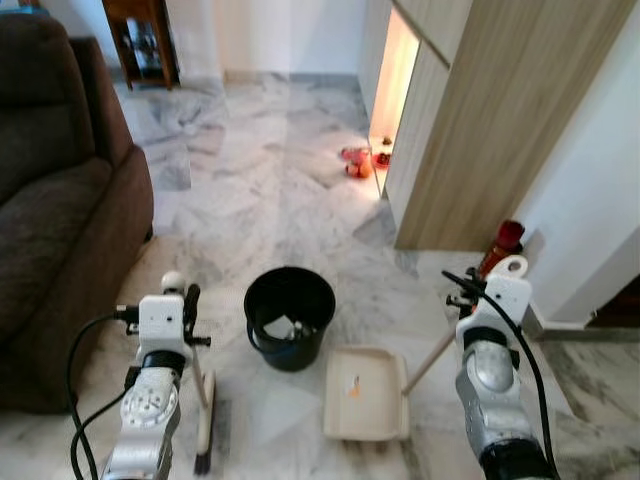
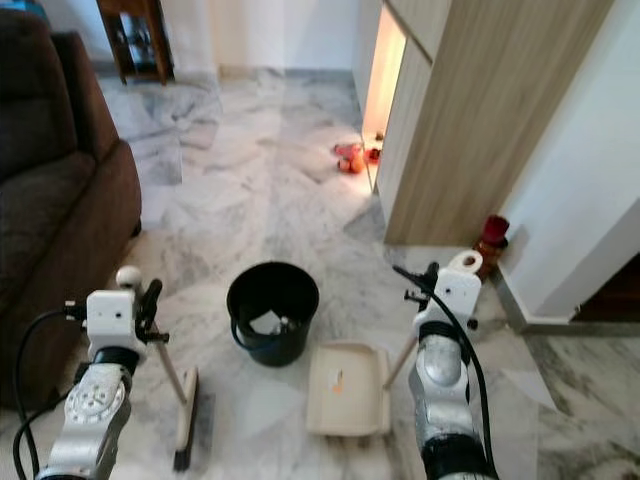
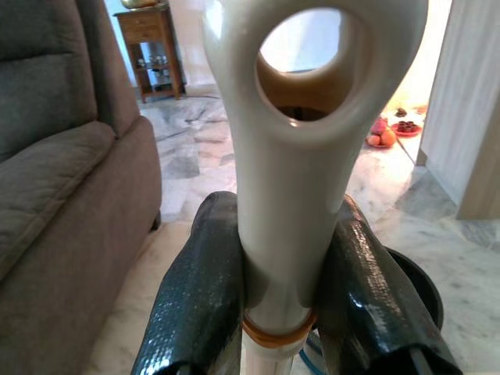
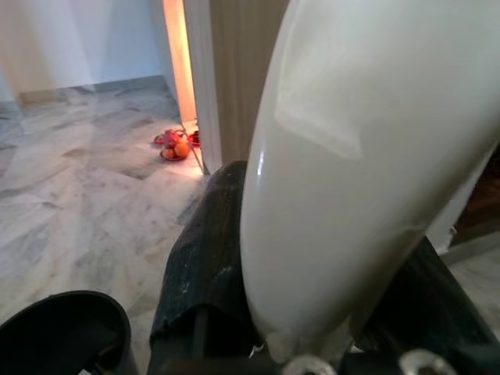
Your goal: Sweep floor
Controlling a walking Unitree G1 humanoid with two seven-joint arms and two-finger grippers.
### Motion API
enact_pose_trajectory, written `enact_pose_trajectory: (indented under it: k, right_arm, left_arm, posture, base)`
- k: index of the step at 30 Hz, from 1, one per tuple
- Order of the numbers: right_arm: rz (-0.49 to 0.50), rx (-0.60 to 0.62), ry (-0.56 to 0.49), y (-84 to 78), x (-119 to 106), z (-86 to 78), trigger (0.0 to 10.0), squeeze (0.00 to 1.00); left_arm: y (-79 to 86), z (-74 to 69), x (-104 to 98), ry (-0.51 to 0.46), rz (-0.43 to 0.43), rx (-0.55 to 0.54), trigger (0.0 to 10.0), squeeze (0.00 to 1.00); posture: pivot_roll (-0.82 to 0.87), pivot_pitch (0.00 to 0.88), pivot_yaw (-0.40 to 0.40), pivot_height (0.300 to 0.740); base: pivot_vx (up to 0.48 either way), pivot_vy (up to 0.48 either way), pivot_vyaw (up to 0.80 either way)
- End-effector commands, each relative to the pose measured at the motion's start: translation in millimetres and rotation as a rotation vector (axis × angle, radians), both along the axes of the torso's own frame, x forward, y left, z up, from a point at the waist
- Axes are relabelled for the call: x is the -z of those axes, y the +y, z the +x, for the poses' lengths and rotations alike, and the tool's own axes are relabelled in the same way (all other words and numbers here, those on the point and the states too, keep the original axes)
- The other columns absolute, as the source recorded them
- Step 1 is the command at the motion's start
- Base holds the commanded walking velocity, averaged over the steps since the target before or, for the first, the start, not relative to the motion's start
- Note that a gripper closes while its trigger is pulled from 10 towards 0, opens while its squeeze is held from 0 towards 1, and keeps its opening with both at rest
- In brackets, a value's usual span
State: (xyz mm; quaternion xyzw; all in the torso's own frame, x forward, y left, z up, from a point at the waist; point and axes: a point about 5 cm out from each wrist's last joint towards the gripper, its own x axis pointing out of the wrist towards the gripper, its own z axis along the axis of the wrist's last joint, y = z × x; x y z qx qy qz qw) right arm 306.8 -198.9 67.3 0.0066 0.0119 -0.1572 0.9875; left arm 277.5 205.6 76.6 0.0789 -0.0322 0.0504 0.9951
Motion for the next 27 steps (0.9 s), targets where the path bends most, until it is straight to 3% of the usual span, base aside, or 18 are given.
enact_pose_trajectory:
  k: [1,27]
  right_arm:
    - [-0.010,0.004,-0.056,-2.4,-12.5,6.1,10.0,0.00]
    - [0.003,-0.006,-0.039,-0.3,-9.4,7.8,10.0,0.00]
  left_arm:
    - [-2.2,5.1,-10.9,-0.052,0.005,0.008,10.0,0.00]
    - [-5.6,10.0,-11.1,-0.042,0.022,0.026,10.0,0.00]
  posture:
    - [0.01,0.000,-0.046,0.740]
    - [0.02,0.000,-0.042,0.740]
  base:
    - [0.000,0.000,0.00]
    - [0.000,0.000,0.00]
